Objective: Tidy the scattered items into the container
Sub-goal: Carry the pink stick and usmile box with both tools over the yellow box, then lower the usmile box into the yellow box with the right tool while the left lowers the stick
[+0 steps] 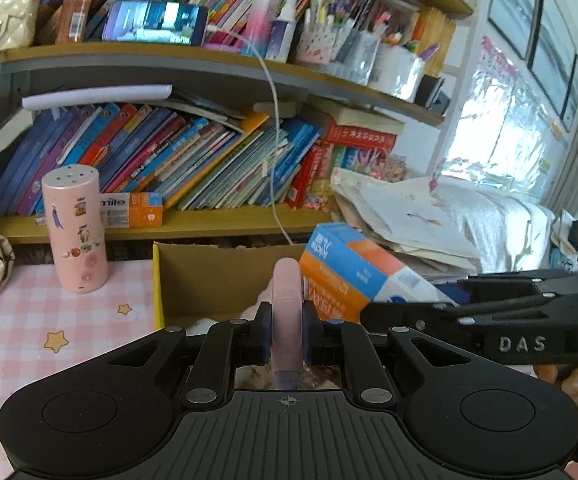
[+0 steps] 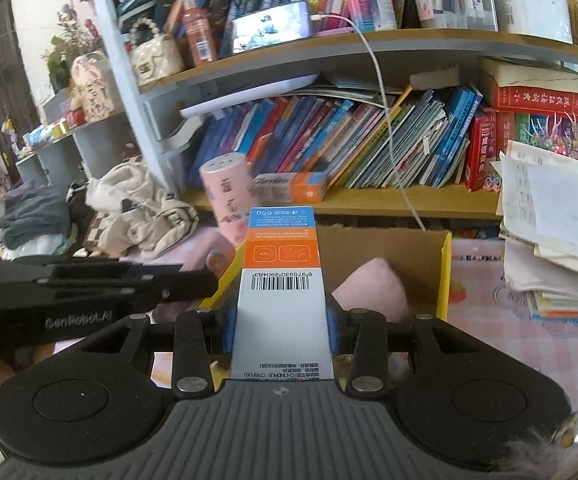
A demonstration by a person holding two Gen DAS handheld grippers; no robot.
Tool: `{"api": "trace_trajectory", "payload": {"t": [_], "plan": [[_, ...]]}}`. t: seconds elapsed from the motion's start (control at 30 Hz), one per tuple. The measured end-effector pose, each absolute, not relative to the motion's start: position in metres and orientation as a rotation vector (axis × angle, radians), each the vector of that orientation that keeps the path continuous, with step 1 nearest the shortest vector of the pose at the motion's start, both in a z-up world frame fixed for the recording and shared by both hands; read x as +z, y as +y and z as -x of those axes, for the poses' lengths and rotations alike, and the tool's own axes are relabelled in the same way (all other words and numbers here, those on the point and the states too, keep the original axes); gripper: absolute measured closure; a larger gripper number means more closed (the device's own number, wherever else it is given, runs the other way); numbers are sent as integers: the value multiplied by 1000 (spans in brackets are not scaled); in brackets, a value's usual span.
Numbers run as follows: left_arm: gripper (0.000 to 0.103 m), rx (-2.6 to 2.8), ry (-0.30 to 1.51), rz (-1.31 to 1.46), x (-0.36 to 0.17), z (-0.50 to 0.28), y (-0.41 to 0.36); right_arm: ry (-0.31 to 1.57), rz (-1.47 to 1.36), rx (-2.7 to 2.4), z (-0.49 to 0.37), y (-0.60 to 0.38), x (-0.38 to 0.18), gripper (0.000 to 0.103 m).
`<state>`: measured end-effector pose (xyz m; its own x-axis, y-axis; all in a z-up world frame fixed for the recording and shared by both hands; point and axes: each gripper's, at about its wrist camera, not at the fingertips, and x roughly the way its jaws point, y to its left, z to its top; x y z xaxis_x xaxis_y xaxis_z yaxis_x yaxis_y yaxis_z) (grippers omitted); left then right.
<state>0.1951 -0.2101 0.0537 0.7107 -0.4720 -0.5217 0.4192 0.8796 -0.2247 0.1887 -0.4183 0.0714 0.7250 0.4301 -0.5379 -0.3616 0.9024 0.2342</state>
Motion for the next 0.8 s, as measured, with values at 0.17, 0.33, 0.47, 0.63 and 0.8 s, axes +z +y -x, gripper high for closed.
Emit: {"api": "trace_trajectory", "payload": {"t": [0.17,0.33,0.47,0.63,0.8], "plan": [[90,-480,638,52,40,-220,-228,650,-96,421,-225,-421,53,66],[90,-466,678,-8,25,-239,-244,678,-60,408,-253,-420,33,66],[90,-443,715,-33,13,-250,-247,704,-39,397,-267,-422,17,66],[90,-418,740,-64,3,-260,-252,697,-6,404,-274,-422,10,66],[90,-399,756,-104,-7,-266,-257,701,51,412,-277,-414,3,65]]}}
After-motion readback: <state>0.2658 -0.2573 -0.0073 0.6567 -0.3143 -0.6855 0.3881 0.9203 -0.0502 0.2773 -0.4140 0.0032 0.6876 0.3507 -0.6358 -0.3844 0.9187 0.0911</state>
